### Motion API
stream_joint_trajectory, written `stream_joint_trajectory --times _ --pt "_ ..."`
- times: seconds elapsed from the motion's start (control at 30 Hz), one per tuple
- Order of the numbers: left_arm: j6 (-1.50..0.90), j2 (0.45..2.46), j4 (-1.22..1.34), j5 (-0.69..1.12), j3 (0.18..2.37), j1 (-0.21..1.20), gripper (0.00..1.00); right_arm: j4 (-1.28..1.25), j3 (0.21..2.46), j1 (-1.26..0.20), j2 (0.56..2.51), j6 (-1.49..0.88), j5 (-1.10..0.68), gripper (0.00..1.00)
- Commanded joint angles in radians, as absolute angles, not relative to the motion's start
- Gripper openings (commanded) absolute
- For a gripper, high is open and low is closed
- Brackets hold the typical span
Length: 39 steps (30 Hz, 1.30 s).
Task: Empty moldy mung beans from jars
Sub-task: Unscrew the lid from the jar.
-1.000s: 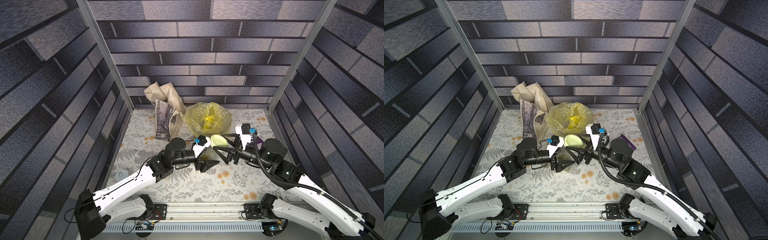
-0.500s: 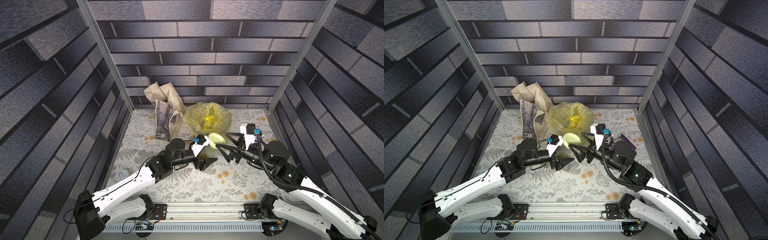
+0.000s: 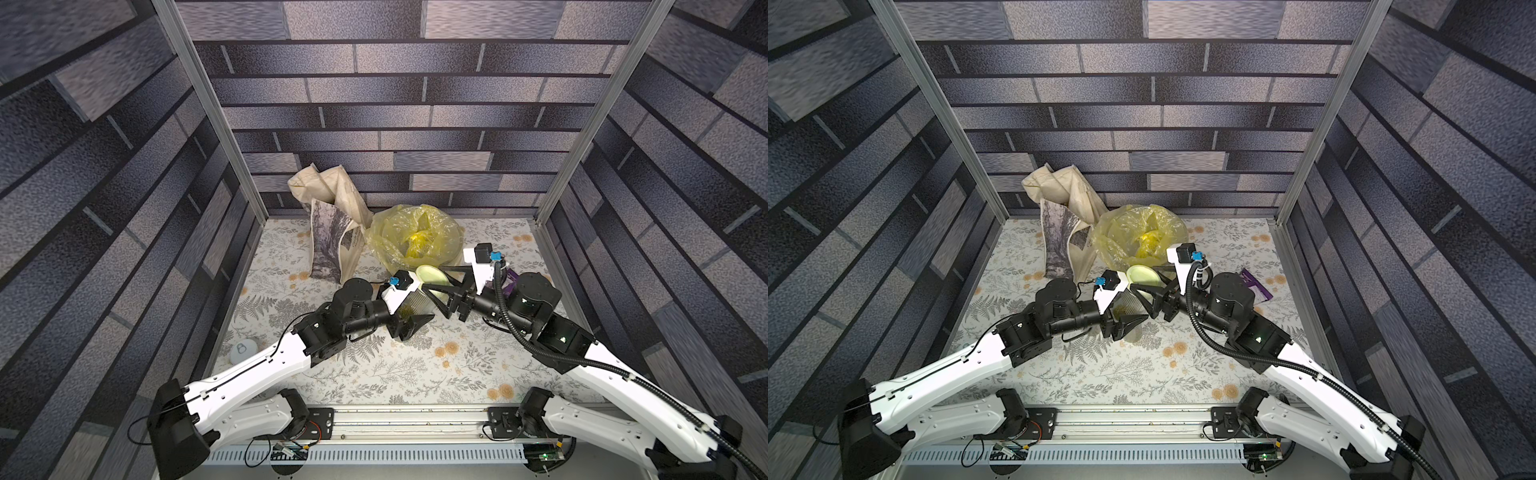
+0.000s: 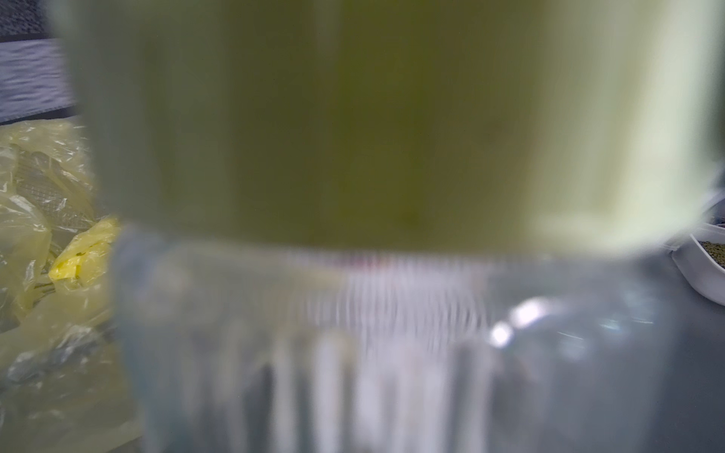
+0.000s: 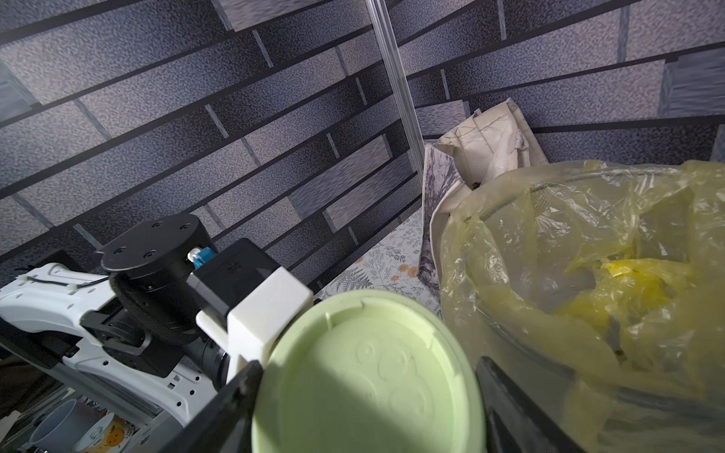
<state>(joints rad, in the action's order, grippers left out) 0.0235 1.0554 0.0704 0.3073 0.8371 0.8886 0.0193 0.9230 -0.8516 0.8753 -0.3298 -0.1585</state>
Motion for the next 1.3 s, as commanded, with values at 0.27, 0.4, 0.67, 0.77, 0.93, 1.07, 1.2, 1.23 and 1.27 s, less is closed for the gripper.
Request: stream_joint_trajectory --times 0.27,0.4,0.67,0.77,0.93,1.07,1.2,1.23,1.27 --pt "0.045 1.046 0.126 0.282 0.867 0.899 0.65 -0.006 0.934 -0.857 0.876 -0.338 -0.209 0.90" --pt "0.043 1.043 0.132 0.279 0.866 0.900 0.65 0.001 0.934 -0.857 0.874 -0.333 -0.200 0.86" --pt "0.037 1.043 0.144 0.288 0.863 0.897 0.65 0.011 0.931 -0.857 0.876 -0.314 -0.204 0.75" --pt "0.032 1.042 0.141 0.302 0.865 0.894 0.66 -0.001 0.919 -0.857 0.869 -0.309 -0.216 0.71" --pt "0.013 1.034 0.134 0.341 0.866 0.871 0.66 -0.029 0.900 -0.857 0.853 -0.297 -0.247 0.71" --pt "0.000 1.030 0.124 0.386 0.870 0.843 0.67 -0.036 0.896 -0.857 0.859 -0.284 -0.284 0.71" --pt "0.002 1.022 0.120 0.424 0.865 0.826 0.67 -0.059 0.893 -0.857 0.863 -0.282 -0.325 0.72" --pt "0.002 1.019 0.124 0.436 0.862 0.824 0.68 -0.061 0.895 -0.857 0.863 -0.282 -0.327 0.72" --pt "0.002 1.015 0.128 0.447 0.859 0.822 0.68 -0.060 0.894 -0.857 0.865 -0.282 -0.328 0.73"
